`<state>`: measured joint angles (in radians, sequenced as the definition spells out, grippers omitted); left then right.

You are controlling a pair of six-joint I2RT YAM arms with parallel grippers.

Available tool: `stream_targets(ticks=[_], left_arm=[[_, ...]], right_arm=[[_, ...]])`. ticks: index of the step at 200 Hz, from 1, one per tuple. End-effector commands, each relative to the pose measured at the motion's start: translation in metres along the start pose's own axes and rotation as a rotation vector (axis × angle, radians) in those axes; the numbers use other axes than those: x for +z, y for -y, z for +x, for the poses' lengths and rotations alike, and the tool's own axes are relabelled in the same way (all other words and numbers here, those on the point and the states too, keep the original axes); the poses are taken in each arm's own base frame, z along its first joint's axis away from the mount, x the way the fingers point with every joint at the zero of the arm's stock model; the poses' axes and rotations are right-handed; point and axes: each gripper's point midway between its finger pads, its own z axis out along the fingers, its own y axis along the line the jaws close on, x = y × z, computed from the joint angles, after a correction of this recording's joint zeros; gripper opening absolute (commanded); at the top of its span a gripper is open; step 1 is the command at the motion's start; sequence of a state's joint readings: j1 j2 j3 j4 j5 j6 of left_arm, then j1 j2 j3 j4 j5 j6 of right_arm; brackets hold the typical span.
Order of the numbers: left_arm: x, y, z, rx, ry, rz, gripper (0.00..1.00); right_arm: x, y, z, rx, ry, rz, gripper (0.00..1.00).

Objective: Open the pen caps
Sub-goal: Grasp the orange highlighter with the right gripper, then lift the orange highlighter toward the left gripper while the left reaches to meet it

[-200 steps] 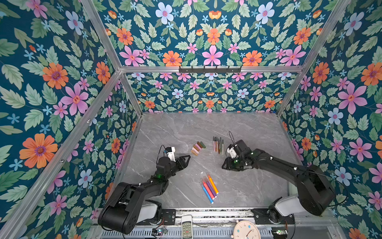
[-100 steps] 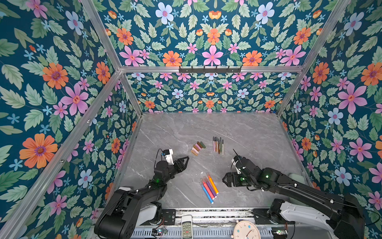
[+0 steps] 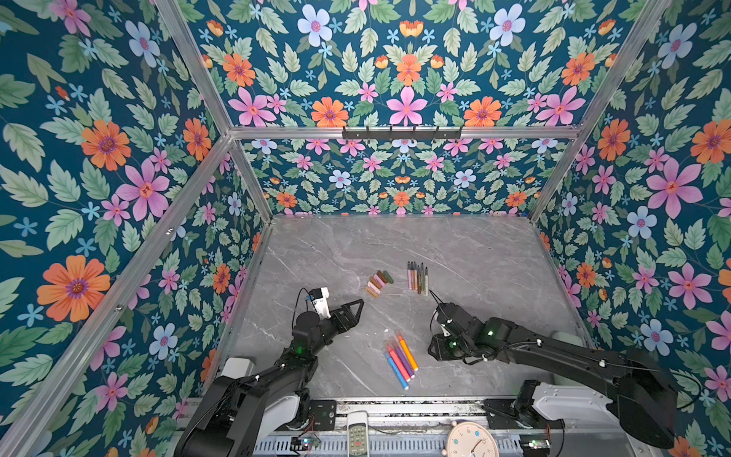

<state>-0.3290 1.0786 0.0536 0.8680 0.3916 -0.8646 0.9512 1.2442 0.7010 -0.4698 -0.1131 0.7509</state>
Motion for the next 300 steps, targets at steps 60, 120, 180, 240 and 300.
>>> stream_targets(ticks=[60,120,180,240,300], left_arm=[[-0.006,-0.007,-0.012,-0.001,0.073,-0.048,1.00],[-0.013,-0.017,-0.013,-0.019,0.104,-0.095,1.00],[-0.019,-0.014,-0.016,-0.010,0.131,-0.084,1.00],[-0.022,-0.030,-0.020,-0.033,0.174,-0.162,1.00],[-0.019,-0.032,-0.017,-0.044,0.151,-0.170,1.00]], right_arm=[[0.032,-0.025,0.008,-0.117,-0.071,0.110,0.37],[0.054,-0.026,0.013,-0.118,-0.138,0.145,0.36],[0.055,-0.006,0.011,-0.068,-0.136,0.277,0.30],[0.054,0.020,0.017,-0.006,-0.129,0.390,0.27],[0.053,0.024,0.016,0.006,-0.119,0.412,0.25]])
